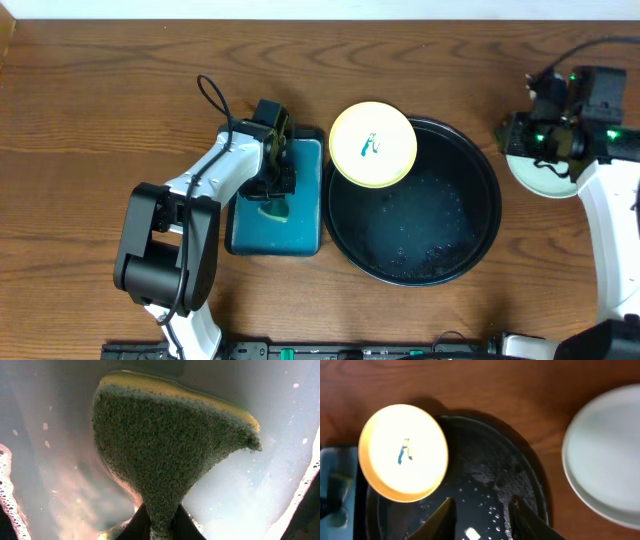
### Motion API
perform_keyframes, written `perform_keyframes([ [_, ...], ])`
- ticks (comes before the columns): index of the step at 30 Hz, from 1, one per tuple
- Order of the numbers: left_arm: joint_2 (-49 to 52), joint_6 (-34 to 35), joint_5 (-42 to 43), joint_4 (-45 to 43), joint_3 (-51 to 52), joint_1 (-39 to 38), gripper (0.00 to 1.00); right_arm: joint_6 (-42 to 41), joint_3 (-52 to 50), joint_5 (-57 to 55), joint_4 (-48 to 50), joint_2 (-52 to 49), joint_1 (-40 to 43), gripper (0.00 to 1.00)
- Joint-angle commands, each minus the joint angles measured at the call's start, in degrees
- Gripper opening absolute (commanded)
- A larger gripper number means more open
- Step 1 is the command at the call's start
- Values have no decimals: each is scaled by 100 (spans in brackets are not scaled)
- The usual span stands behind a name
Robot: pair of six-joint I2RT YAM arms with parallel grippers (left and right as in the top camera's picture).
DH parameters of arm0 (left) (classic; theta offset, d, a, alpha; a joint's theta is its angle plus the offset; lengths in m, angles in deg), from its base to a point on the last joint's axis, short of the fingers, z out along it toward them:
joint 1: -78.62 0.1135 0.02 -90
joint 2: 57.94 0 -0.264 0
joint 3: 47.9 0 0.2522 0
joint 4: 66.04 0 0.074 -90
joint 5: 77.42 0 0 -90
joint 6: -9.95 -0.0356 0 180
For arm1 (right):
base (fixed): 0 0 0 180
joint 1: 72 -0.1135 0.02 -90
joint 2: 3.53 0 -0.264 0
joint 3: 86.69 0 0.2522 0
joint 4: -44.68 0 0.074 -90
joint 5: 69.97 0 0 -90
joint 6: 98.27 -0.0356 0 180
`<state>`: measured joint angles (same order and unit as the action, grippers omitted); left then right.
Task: Clean dirty plates on tray and stack at the side
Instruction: 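Release the plate and move the right gripper to the yellow plate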
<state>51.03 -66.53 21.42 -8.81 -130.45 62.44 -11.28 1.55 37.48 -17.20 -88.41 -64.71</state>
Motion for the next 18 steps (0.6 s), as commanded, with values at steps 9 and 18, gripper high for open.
perform_keyframes([
  [9,192,13,-92,-2,98,15,11,396,142,-437,249,-557,-935,40],
  [18,192,35,-90,0,98,15,11,396,142,-365,1029,-1797,-1335,40],
])
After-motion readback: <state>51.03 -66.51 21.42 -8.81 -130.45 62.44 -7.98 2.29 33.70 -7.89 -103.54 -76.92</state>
